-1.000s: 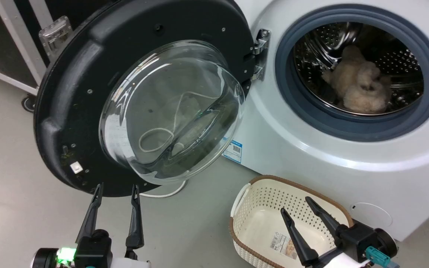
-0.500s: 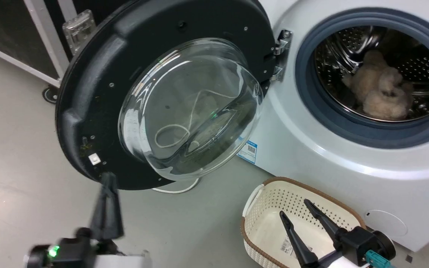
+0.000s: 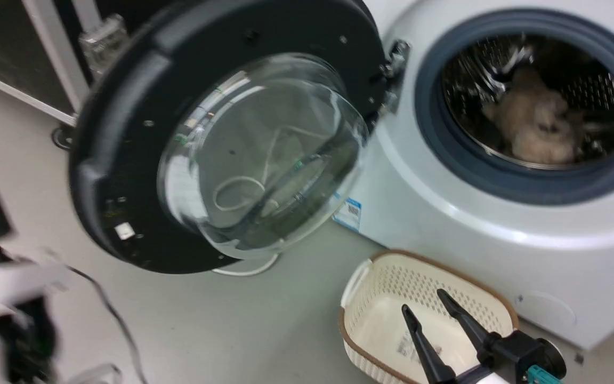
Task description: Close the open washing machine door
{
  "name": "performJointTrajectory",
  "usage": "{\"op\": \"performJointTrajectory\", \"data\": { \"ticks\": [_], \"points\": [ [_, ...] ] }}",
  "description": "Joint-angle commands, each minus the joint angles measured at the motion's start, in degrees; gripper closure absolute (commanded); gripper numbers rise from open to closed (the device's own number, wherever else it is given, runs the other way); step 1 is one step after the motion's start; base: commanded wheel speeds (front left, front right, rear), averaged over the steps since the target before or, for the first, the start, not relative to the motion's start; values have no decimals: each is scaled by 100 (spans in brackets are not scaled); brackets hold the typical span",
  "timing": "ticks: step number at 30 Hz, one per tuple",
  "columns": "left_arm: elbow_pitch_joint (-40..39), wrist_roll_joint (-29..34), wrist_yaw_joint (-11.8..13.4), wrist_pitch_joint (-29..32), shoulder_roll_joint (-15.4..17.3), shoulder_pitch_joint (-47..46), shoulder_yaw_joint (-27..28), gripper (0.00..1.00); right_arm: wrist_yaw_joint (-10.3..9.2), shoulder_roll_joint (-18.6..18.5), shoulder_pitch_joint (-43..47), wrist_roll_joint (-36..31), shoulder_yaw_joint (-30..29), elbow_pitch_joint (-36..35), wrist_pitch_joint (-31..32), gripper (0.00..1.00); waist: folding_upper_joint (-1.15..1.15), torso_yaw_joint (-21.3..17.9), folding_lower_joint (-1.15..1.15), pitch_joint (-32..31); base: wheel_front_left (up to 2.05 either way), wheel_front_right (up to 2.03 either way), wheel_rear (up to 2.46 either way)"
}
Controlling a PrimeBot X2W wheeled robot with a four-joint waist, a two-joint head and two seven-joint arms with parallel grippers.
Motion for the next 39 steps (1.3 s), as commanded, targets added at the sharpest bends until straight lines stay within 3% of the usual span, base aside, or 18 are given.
{"op": "performJointTrajectory", "data": {
  "ticks": [1, 5, 10, 11, 15, 18, 25, 33, 39],
  "points": [
    [162, -156, -58, 107, 119, -248, 106, 100, 5, -22, -1, -9, 19, -30, -24, 0, 0, -197, 1, 199, 0, 0, 0],
    [893, -1018, -76, 661, 504, -1060, 709, 100, 5, -139, -69, 48, 102, -77, -24, 0, 0, -479, 1, 441, 0, 0, 0],
    [2045, -1980, 171, 1540, 980, -1775, 1438, 100, 5, -317, -166, 192, 205, -137, -24, 0, 0, -773, 1, 698, 0, 0, 0],
    [2713, -2377, 339, 2098, 1216, -1992, 1690, 100, 5, -400, -222, 268, 265, -152, -24, 0, 0, -911, 1, 775, 0, 0, 0],
    [3429, -3003, 636, 2970, 1349, -2195, 1988, 100, 5, -468, -295, 372, 284, -170, -24, 0, 0, -1035, 1, 836, 0, 0, 0],
    [3687, -3367, 712, 3639, 1420, -2195, 2054, 100, 5, -509, -333, 408, 275, -175, -24, 0, 0, -1081, 1, 850, 0, 0, 0],
    [3360, -4466, 383, 5161, 1183, -1946, 2118, 100, 5, -475, -297, 431, 222, -109, -24, 0, 0, -1047, 1, 724, 0, 0, 0],
    [2499, -5019, 489, 6383, 882, -1168, 1929, 100, 5, -300, -260, 392, 176, 6, -24, 0, 0, -970, 1, 364, 0, 0, 0],
    [1789, -5581, 622, 7070, 345, -595, 1818, 100, 5, -194, -213, 345, 34, 103, -24, 0, 0, -998, 1, 116, 0, 0, 0]
  ]
}}
